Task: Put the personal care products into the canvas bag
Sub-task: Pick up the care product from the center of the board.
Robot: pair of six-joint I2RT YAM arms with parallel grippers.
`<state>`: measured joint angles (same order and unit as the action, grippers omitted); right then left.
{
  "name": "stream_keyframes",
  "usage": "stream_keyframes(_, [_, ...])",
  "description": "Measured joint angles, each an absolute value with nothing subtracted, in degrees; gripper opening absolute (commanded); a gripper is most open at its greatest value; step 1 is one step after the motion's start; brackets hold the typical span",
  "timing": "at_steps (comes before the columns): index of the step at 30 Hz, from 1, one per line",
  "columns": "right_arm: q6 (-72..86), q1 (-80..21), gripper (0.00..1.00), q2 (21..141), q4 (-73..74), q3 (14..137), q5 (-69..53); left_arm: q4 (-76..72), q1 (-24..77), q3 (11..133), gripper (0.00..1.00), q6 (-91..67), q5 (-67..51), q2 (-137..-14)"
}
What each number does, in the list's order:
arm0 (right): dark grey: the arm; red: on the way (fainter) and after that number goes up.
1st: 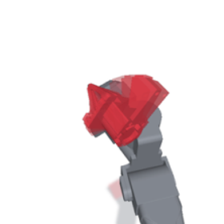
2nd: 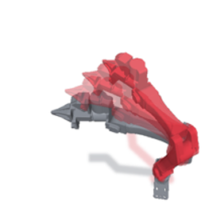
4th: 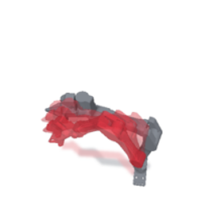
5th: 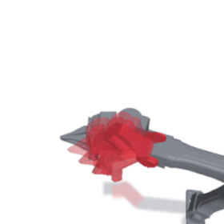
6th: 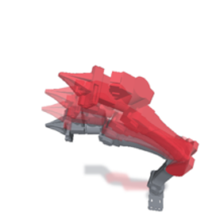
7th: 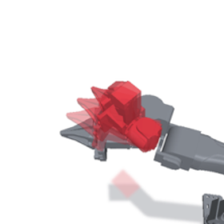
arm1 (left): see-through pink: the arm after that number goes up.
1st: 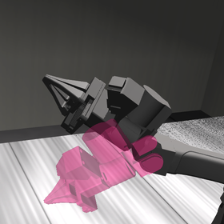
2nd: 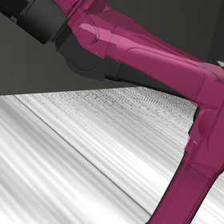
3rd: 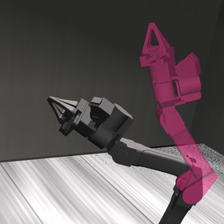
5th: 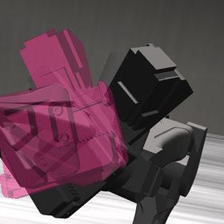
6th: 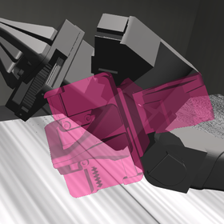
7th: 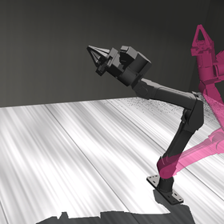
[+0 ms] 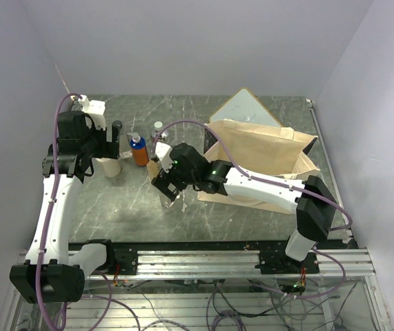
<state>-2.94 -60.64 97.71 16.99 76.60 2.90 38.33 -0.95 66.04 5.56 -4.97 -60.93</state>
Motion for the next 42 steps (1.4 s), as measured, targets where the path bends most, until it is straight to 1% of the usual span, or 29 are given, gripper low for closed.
stream_keyframes(12, [-2.52,-58.57,0.95,96.62,16.56,74.70,-4.10,38.35,-0.97,66.04,0.99,5.98,-6.07,-61.01])
stream_keyframes(24, [-2.50,-58.43,0.97,98.80,17.52,77.58,-5.89,38.37,-0.99,66.04,0.99,6.26,-7.88,-59.96])
stream_keyframes(31, [-2.46,-58.46,0.95,100.40,18.63,78.46,-6.22,38.35,-0.97,65.71,0.99,6.63,-8.21,-58.89])
stream_keyframes(33, [-2.46,-58.46,0.91,100.40,18.76,78.46,-6.22,38.35,-0.99,65.58,0.99,6.63,-8.21,-58.52])
stream_keyframes(37, [-2.46,-58.43,0.80,100.42,18.94,78.81,-6.28,38.37,-0.99,65.39,0.99,6.68,-8.23,-58.08])
stream_keyframes(42, [-3.01,-58.43,0.62,100.44,19.84,79.33,-7.16,38.37,-0.99,65.39,0.99,6.72,-8.27,-58.08])
